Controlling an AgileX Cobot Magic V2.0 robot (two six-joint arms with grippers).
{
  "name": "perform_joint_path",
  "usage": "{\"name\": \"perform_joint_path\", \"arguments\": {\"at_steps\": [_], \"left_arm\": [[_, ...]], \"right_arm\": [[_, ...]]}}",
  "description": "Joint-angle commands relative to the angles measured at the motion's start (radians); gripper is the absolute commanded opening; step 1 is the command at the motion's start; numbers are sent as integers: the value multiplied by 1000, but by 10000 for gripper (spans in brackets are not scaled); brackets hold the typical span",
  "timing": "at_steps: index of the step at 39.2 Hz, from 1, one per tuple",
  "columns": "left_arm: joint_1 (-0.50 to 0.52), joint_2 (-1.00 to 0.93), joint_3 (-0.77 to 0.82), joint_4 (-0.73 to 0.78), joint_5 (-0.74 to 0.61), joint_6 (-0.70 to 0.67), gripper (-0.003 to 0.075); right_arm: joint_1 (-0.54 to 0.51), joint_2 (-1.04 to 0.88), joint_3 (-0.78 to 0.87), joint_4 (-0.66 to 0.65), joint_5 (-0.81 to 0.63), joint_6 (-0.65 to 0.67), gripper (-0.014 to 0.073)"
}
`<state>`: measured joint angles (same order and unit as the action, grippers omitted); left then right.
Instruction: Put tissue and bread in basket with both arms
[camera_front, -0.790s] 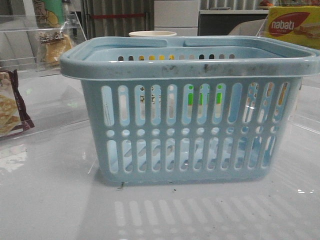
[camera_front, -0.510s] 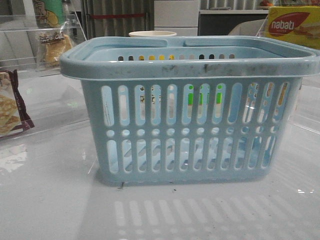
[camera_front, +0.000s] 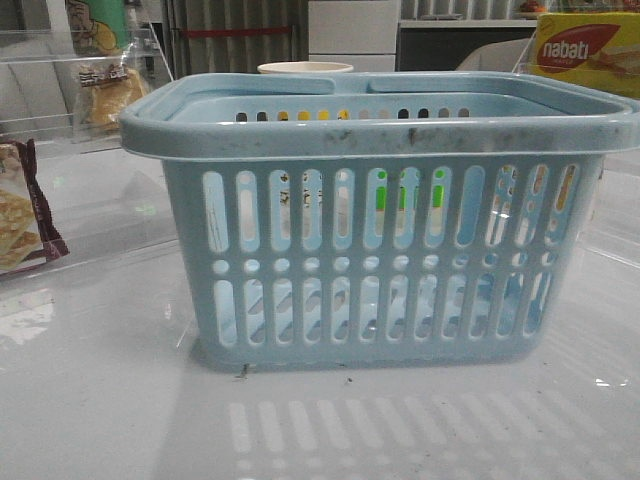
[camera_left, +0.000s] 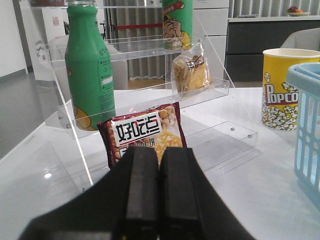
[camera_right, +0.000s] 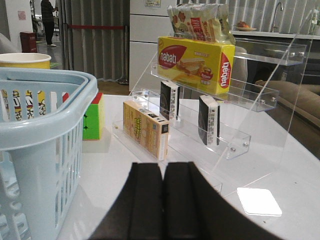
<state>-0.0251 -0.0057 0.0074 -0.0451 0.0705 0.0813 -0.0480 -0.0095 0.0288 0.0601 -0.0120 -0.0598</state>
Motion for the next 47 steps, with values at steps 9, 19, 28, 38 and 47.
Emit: {"name": "perform_joint_path", "arguments": {"at_steps": [9,19,28,38,47], "left_arm": [[-3,-18,-31,-8,-196,0,91],[-3,-4,-236,-10,-115,-2,91],[-3,121,-496,-10,52,-2,91],[-3,355,-795,-10,366,-2,91],[-3,475,-837,-10,524,-2,91]], "right_arm": [[-6,-20,-56,1,-126,1,56],[-6,5,-341,1,86,1,56],[-6,148,-616,1,242,0,56],[-6,347,-815,1,427,0,56],[-6,485,-826,1,569,0,56]]}}
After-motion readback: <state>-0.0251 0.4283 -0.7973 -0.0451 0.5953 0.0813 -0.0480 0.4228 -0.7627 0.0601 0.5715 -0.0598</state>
